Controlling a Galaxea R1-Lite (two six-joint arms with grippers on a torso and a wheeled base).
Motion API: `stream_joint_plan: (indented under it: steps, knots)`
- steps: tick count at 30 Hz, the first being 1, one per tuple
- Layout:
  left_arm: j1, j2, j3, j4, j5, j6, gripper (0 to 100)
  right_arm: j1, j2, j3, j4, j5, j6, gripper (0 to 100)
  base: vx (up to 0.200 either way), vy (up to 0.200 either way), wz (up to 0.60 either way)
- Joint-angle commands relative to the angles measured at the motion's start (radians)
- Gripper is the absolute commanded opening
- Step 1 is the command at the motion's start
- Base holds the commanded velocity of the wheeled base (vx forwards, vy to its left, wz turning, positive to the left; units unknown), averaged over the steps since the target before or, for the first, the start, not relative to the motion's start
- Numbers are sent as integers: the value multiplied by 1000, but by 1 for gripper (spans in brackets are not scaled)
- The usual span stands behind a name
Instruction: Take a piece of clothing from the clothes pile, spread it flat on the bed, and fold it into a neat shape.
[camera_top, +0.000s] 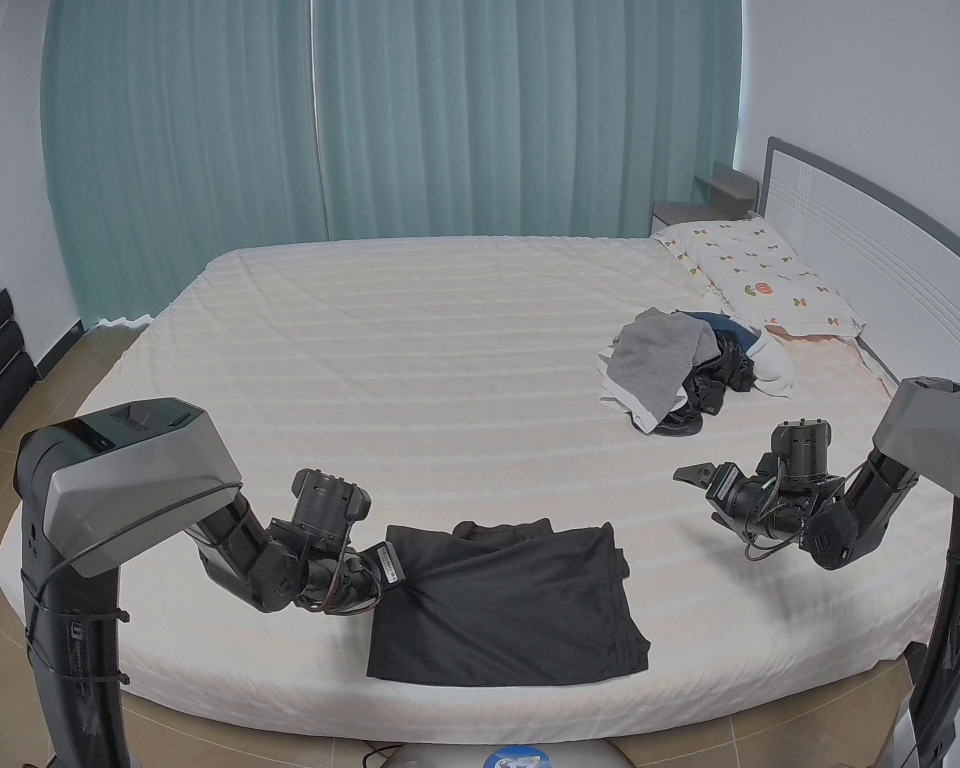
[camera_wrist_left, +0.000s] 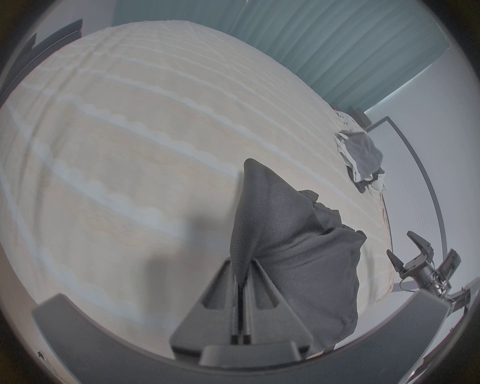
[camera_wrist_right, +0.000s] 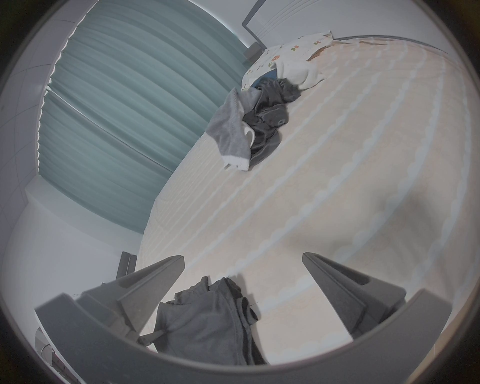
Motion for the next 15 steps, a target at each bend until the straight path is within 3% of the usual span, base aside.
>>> stream_joint_plan:
  steps: [1, 15]
  knots:
    - [31, -29, 29, -2, 0, -1, 0, 7, -3, 0, 2, 0, -1, 100, 0, 200, 0]
    - [113, -58, 92, -4, -3, 2, 0, 25, -2, -2, 2, -1, 0, 100, 0, 200, 0]
